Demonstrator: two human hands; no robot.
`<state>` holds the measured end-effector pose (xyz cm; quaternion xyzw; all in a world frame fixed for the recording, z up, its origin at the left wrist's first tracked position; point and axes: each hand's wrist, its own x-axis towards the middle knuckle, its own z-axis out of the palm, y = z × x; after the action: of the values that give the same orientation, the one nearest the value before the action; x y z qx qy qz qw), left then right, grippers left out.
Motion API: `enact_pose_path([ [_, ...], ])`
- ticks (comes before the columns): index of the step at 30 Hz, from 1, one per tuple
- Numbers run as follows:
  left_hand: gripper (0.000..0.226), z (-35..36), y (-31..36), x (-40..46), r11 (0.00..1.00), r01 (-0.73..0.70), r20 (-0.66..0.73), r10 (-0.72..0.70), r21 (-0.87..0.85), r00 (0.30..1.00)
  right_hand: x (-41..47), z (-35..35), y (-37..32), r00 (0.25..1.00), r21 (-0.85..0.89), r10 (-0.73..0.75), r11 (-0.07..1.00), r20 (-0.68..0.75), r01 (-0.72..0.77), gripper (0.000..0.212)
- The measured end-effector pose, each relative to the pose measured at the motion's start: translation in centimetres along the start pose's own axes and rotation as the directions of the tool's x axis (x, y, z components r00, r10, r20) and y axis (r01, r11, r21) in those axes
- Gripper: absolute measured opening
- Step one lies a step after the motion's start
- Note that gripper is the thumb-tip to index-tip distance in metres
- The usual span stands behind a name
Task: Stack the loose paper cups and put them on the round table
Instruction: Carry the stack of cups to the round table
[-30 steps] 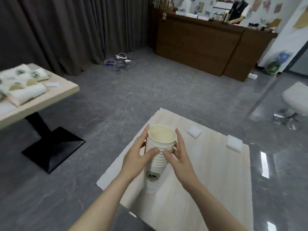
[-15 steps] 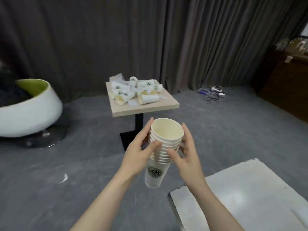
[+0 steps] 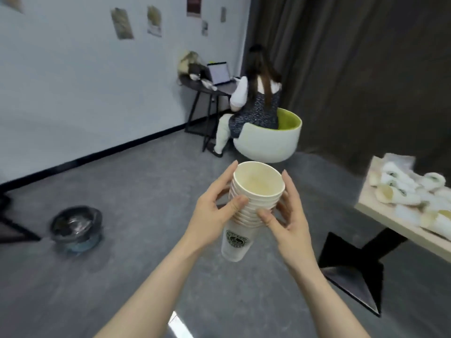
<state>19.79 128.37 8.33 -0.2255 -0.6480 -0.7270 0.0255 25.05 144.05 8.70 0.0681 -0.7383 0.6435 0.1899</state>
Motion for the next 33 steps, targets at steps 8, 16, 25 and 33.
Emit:
enact_pose_path([
  [8, 0.059, -18.2, 3.8, -6.5, 0.991, -0.013, -0.420, 0.068, 0.132, 0.905, 2.5, 19.8, -1.7, 0.919, 0.185, -0.046, 0.982, 0.391, -0.029, 0.074],
  [16, 0.061, -38.3, 8.9, -15.4, 0.974, 0.019, -0.672, 0.141, 0.226, 0.727, 0.8, 43.7, -4.7, 0.746, 0.320, -0.158, 0.944, 0.647, -0.078, 0.076],
  [25, 0.063, -56.4, 11.4, -19.8, 0.954, 0.112, -0.768, 0.150, 0.277, 0.623, 0.1, 64.0, -6.1, 0.653, 0.369, -0.181, 0.915, 0.736, -0.162, 0.074],
  [33, 0.062, -71.5, 9.6, -15.7, 0.956, 0.120, -0.805, 0.154, 0.269, 0.573, 6.8, 79.4, -4.2, 0.577, 0.363, -0.212, 0.918, 0.789, -0.159, 0.074],
])
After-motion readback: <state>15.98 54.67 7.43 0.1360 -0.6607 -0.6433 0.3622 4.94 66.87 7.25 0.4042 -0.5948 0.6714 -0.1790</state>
